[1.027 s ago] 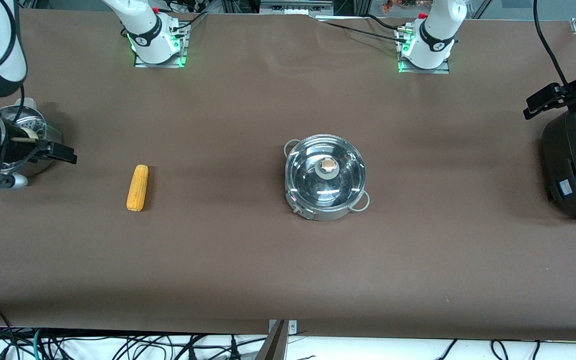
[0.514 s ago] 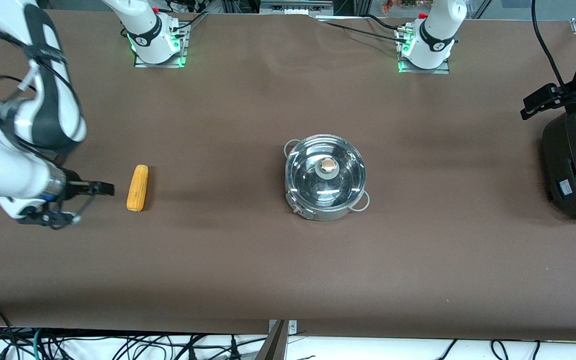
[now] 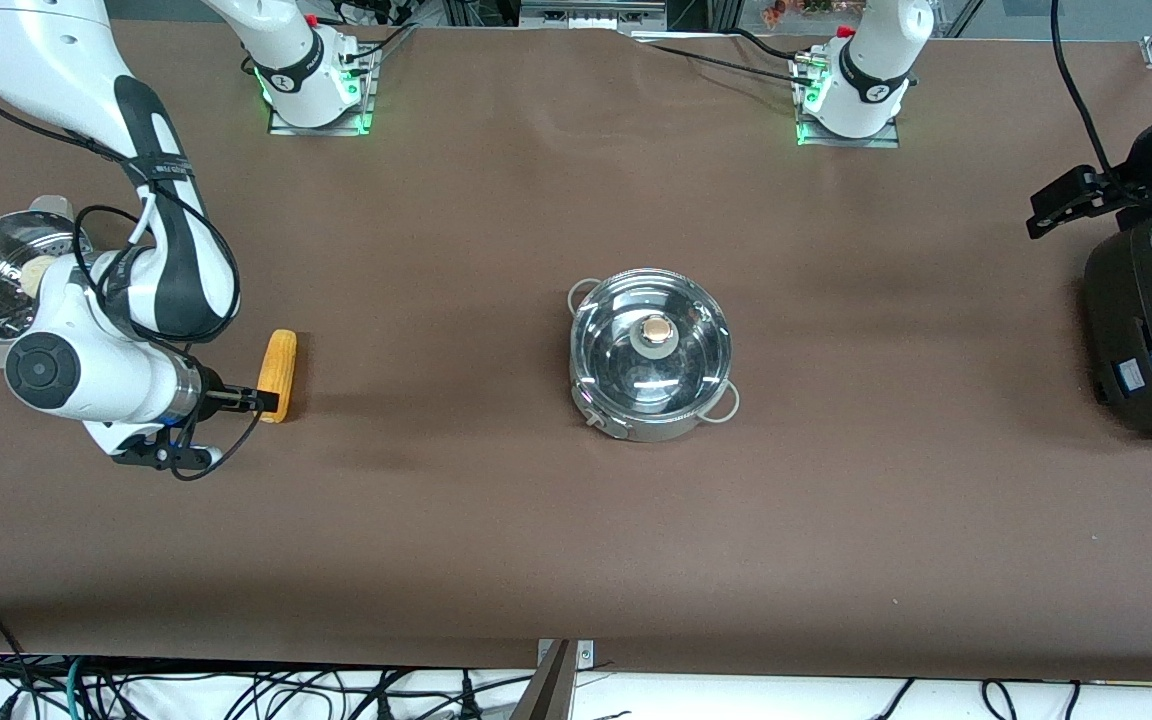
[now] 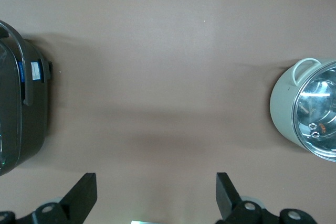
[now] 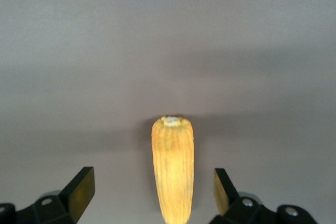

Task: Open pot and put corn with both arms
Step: 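Reach the right gripper down over the yellow corn cob, then grasp the corn with the right gripper while the left gripper reaches the lid knob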

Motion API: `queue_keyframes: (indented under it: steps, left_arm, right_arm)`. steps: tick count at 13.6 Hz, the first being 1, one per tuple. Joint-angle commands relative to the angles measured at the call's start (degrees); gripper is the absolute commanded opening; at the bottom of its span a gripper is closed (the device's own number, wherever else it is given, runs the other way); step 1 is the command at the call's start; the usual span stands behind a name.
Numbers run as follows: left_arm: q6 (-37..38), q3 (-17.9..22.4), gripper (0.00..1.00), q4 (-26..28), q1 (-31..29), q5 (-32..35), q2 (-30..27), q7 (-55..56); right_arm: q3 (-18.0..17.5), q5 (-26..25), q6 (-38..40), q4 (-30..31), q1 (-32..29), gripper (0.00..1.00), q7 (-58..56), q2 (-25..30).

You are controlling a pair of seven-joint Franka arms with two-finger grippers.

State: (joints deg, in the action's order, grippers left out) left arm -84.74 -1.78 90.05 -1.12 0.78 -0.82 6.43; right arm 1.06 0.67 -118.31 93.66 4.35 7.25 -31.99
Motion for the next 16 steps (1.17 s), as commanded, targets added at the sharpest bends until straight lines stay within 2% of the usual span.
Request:
queue_keyframes:
  steps: [1, 8, 14, 16]
  left_arm:
    - [0.1, -1.03, 1.0, -0.4, -1.07, -1.13, 1.34, -1.16]
    - [0.1, -5.86, 1.0, 0.92, 0.07, -1.31, 3.72, -0.46]
    - [-3.94, -7.1, 1.0, 1.09, 2.18, -9.99, 6.26, 0.94]
    - [-6.04, -9.98, 1.0, 1.09, 2.97, -10.1, 7.41, 7.24]
  right_arm:
    - [-0.18, -0.05, -6.13, 6.0, -0.22, 1.0, 0.83, 0.87]
    - [-0.09, 0.21, -11.05, 12.86, -0.57, 1.0, 1.62, 1.4]
    - [-0.09, 0.21, -18.78, 20.06, -0.57, 1.0, 1.36, 3.42]
    - [-0.09, 0.21, -21.6, 22.17, -0.57, 1.0, 0.84, 3.95]
